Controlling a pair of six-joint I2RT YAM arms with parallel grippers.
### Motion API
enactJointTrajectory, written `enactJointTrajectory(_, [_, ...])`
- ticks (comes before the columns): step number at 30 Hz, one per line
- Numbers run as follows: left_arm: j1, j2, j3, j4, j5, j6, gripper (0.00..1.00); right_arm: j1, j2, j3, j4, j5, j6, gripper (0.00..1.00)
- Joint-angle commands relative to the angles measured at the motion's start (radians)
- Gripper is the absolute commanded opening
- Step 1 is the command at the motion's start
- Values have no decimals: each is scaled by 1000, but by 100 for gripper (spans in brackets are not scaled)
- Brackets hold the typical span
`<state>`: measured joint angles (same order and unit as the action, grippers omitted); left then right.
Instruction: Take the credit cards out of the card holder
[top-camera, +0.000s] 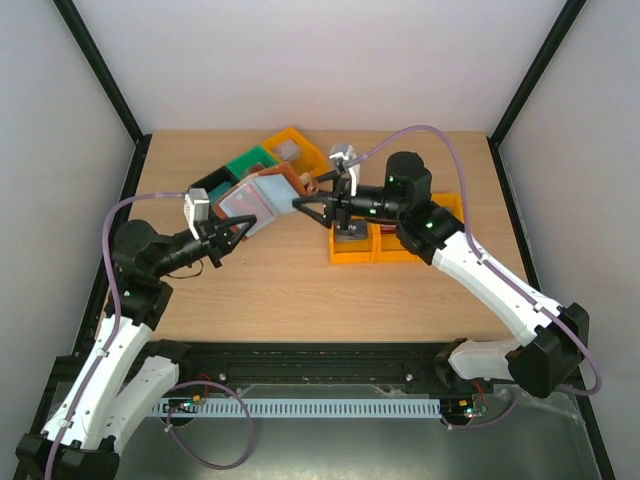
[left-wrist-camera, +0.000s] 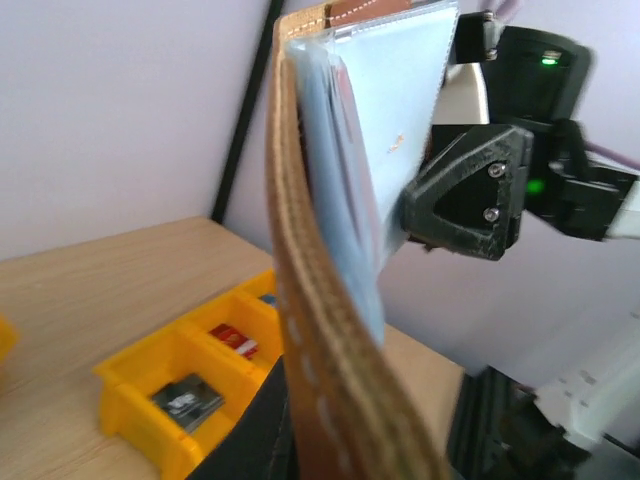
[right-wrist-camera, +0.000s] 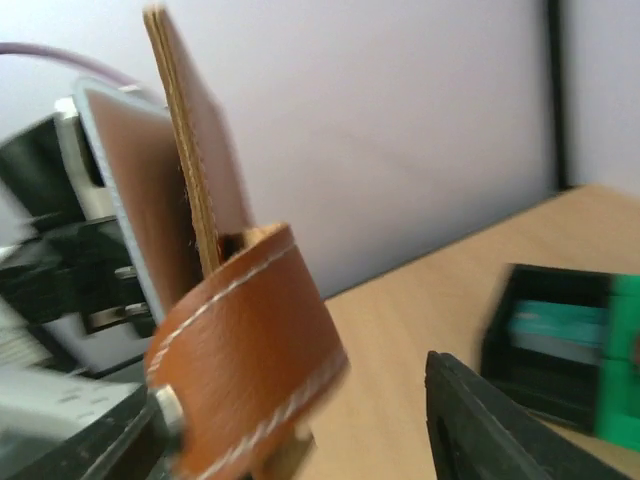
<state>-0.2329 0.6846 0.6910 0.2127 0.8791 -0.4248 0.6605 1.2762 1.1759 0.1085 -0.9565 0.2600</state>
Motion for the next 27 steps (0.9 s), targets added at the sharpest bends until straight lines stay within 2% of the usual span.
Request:
enactJointTrajectory(1, [-2,-28,-4,-134,-238,123,2,-54,-44,69,-172,352,-77,63])
enactJointTrajectory(4, [-8,-33,-2,-179,-294,216,2,-55,-88,74,-205,466,-122,67])
enactJointTrajectory(6, [-15,-35,-4,-190,-311,258,2,-53,-107,73,-216,451,-139,65])
enactJointTrajectory(7, [-17,-36,-6,-194,-321,269,2,-51,-113,72,-222,383,-154,62])
enactJointTrajectory(10, [-22,-33,-10,-208,-348,286,2,-10,-127,42,-173,-8,-216,59])
enactJointTrajectory(12, [-28,-31,-10,-211,-323,300,2,61,-124,11,-81,-116,-206,59])
enactJointTrajectory(14, [-34,-32,-12,-201,-245,309,2,106,-92,10,-26,-67,-167,60])
enactJointTrajectory(18, [-39,-35,-17,-171,-129,298,2,109,14,100,-99,72,-117,40])
enactJointTrajectory(22, [-41,-39,-18,-174,-54,339,2,110,81,123,-104,142,-64,38])
enactJointTrajectory(27, [-59,-40,-21,-180,-13,393,2,117,116,132,-109,134,-66,39])
